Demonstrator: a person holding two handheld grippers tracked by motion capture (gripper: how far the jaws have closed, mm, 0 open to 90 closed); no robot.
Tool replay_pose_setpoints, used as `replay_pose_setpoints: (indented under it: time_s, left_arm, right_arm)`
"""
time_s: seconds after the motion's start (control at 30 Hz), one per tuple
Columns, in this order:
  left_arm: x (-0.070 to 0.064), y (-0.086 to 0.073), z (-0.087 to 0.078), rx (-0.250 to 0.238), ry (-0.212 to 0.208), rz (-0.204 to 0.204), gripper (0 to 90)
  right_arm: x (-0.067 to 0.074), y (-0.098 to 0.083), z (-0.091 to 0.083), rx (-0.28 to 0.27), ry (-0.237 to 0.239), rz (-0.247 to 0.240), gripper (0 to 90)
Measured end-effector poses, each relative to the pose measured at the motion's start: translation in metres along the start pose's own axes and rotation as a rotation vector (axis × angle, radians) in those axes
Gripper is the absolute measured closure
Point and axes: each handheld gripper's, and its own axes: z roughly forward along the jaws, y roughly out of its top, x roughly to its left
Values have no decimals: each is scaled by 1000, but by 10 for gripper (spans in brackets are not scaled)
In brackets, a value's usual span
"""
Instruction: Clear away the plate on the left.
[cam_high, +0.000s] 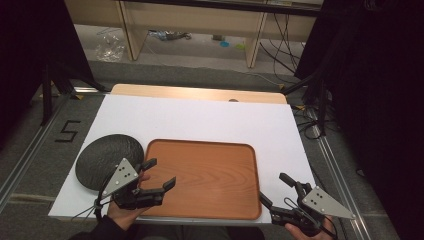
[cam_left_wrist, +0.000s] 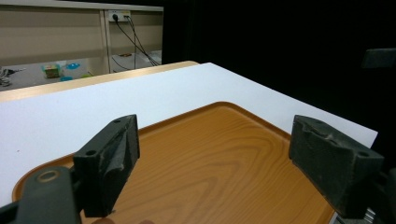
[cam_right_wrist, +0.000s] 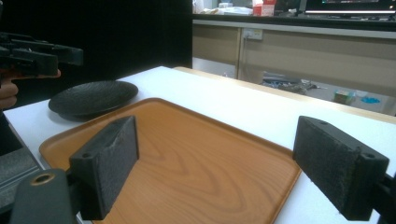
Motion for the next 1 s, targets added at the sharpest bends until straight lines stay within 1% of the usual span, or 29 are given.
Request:
replay_pose_setpoints:
  time_s: [0.07, 0.1, 0.13, 0.17, 0.3, 0.4, 0.47, 0.5, 0.53, 0.57, 0.6, 0.63, 0.73, 0.77, 0.83, 0.87, 0.9, 0.93, 0.97, 1.0]
  left_arm:
    - [0, 0, 0, 1, 1, 7, 163]
    - [1, 0, 0, -2, 7, -3, 163]
    - [1, 0, 0, -2, 7, -3, 163]
    - [1, 0, -1, -4, 6, -2, 163]
    - [3, 1, -2, -10, 16, -10, 163]
    - [7, 3, -4, -21, 28, -11, 163]
    - [10, 4, -6, -29, 34, -15, 163]
    - [11, 4, -7, -36, 27, -25, 163]
    - [14, 5, -8, -41, 14, -45, 163]
    - [14, 5, -8, -41, 14, -45, 160]
    - [17, 5, -10, -53, 21, -69, 161]
    - [18, 5, -11, -52, 31, -64, 162]
    - [20, 6, -13, -56, 39, -58, 162]
    - [24, 8, -15, -61, 47, -70, 162]
    - [28, 9, -18, -59, 66, -63, 160]
    - [32, 10, -21, -63, 80, -68, 160]
    - [32, 10, -21, -63, 80, -68, 160]
    - [42, 12, -27, -66, 108, -85, 160]
    - [47, 12, -31, -71, 127, -94, 160]
    - [47, 12, -31, -71, 127, -94, 160]
  right_arm:
    - [0, 0, 0, 1, 8, 2, 156]
    - [0, 0, 1, -11, 9, 4, 156]
    - [0, 0, 1, -11, 9, 4, 156]
    - [0, 0, 0, 9, 4, 0, 156]
    - [0, 0, 0, 9, 4, 0, 156]
    - [0, 0, 0, -6, 9, -1, 156]
    - [0, 0, 0, 1, 7, -1, 156]
    - [0, 0, 0, 1, 8, 0, 156]
    - [0, 0, 0, 1, 8, -1, 156]
    - [0, 0, 1, -8, 13, 1, 156]
    - [0, 0, 0, -1, 16, 2, 156]
    - [0, 0, 0, 1, 15, 2, 156]
    - [0, 0, 0, 1, 13, -1, 156]
    - [0, 0, 0, -6, 15, 1, 157]
    - [0, 0, 0, 3, 16, 1, 156]
    - [0, 0, 0, 2, 18, 4, 157]
    - [0, 0, 0, 2, 18, 4, 157]
    - [0, 0, 0, -3, 14, -1, 157]
    - [0, 0, 0, -6, 16, 3, 156]
    - [0, 0, 0, -6, 16, 3, 156]
